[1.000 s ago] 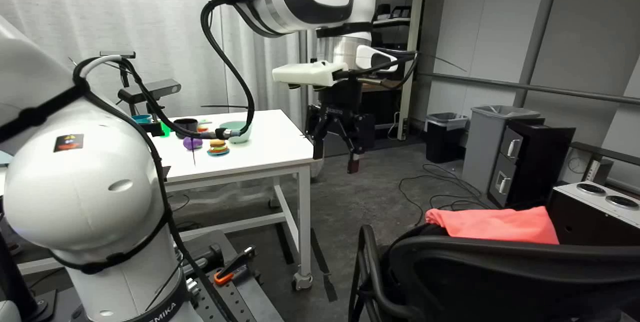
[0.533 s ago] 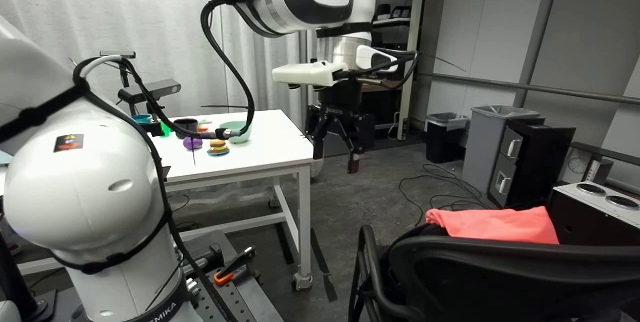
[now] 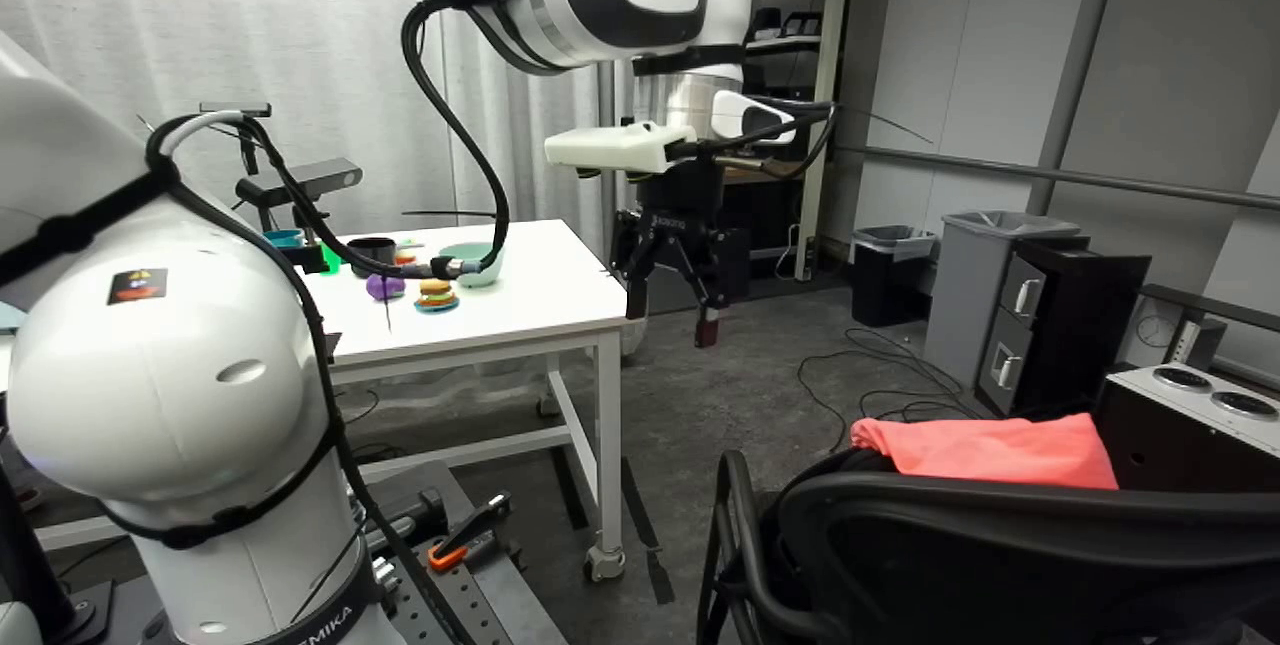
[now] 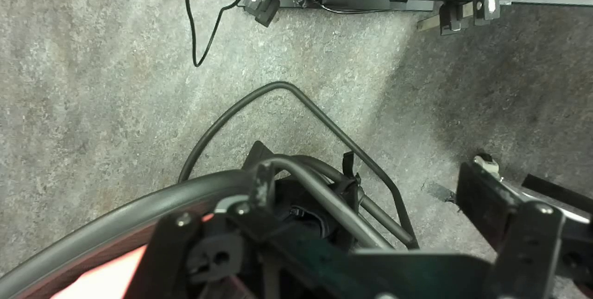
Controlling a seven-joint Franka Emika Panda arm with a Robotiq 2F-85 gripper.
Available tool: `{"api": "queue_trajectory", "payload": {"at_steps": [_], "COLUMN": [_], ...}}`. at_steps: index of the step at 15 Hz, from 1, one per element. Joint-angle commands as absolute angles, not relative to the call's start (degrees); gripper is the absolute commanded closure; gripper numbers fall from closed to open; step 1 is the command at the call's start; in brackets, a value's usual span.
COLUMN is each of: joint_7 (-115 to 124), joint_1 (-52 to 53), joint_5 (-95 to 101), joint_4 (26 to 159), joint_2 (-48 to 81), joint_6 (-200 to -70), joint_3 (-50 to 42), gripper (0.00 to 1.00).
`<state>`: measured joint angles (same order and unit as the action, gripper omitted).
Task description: Hang the object on the chair
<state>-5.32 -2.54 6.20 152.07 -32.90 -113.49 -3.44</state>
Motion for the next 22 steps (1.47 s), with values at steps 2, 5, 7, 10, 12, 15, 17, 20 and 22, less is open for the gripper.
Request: {"api": "queue_trajectory", "payload": {"at_steps": [2,5,7,10,12,15,17,20,22], "joint_7": [-5.3,-4.6,-3.6,-1.5,-0.1,1.5,4.4,7.6,10.3], "joint_1": [-2.6,-2.7,-2.7,-3.1,-3.4,-3.7,-2.2,-2.7,-2.9], "joint_5": [6.2,5.9,5.4,5.5,5.9,6.4,5.6,5.6,6.3], "joint_4": [152.0,152.2,152.5,152.8,153.0,153.7,143.4,136.1,129.0], "joint_2": [-32.9,-33.0,-33.1,-33.2,-33.3,-33.4,-23.5,-18.1,-12.9], "joint_6": [-113.4,-114.3,-115.8,-118.7,-120.7,-124.6,-126.2,-127.5,-126.1], "joint_3": [-3.4,-3.3,-3.3,-3.1,-2.8,-2.5,-0.3,1.1,2.2], "gripper": [0.00,0.00,0.00,0.00,0.00,0.00,0.00,0.00,0.00]}}
